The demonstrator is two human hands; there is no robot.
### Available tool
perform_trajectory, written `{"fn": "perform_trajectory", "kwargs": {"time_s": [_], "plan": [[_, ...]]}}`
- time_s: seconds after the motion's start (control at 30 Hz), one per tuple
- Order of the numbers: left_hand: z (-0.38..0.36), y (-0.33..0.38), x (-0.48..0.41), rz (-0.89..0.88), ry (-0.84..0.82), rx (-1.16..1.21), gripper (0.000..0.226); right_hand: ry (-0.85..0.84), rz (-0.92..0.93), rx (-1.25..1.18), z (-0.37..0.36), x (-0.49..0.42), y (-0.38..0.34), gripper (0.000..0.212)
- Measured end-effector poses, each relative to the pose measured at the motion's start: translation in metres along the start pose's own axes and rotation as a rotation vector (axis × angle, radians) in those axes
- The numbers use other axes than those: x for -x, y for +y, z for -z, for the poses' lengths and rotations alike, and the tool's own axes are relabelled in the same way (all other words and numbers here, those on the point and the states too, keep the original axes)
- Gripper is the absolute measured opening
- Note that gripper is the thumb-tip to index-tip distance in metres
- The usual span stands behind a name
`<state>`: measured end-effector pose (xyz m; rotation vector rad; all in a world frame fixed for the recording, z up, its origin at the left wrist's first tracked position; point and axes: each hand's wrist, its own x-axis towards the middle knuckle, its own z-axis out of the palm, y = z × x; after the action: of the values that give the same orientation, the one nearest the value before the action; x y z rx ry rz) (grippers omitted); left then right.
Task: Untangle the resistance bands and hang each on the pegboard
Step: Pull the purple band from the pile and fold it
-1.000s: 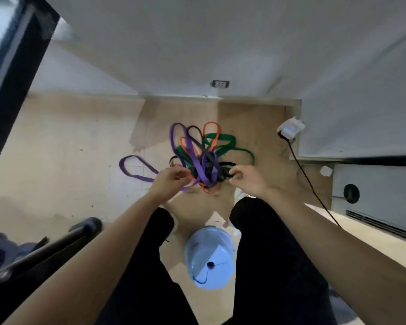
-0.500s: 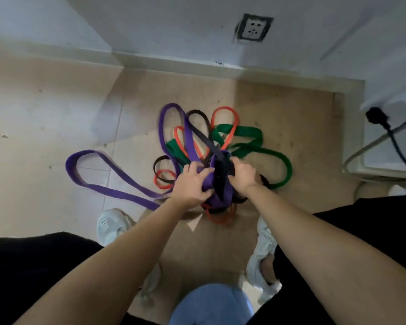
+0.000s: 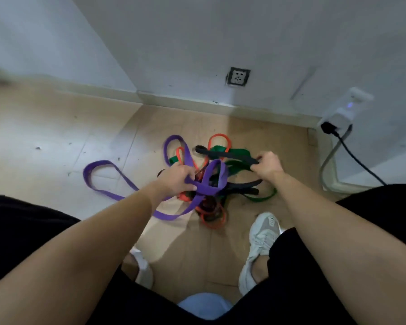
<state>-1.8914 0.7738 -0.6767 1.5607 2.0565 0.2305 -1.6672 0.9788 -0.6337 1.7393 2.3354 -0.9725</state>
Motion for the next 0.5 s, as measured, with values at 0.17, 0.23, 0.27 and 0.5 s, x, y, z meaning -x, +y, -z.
{"fn": "perform_trajectory", "kwargs": {"time_s": [0.17, 0.23, 0.27, 0.5], "plan": [[0.090, 0.038, 0.004, -0.036, 0.276, 0.076, 0.033, 0.098, -0.041, -0.013, 0.054, 0.011, 0.000, 0.017], [0.128, 0.054, 0.013, -0.046, 0.346, 0.115, 0.033, 0.102, -0.045, 0.041, 0.076, 0.021, -0.005, 0.005], [0.147, 0.062, 0.017, -0.053, 0.371, 0.137, 0.032, 0.108, -0.036, 0.065, 0.088, 0.026, -0.008, 0.004], [0.242, 0.105, 0.043, -0.125, 0.447, 0.433, 0.033, 0.023, 0.329, 0.022, 0.148, 0.060, -0.090, 0.018]]}}
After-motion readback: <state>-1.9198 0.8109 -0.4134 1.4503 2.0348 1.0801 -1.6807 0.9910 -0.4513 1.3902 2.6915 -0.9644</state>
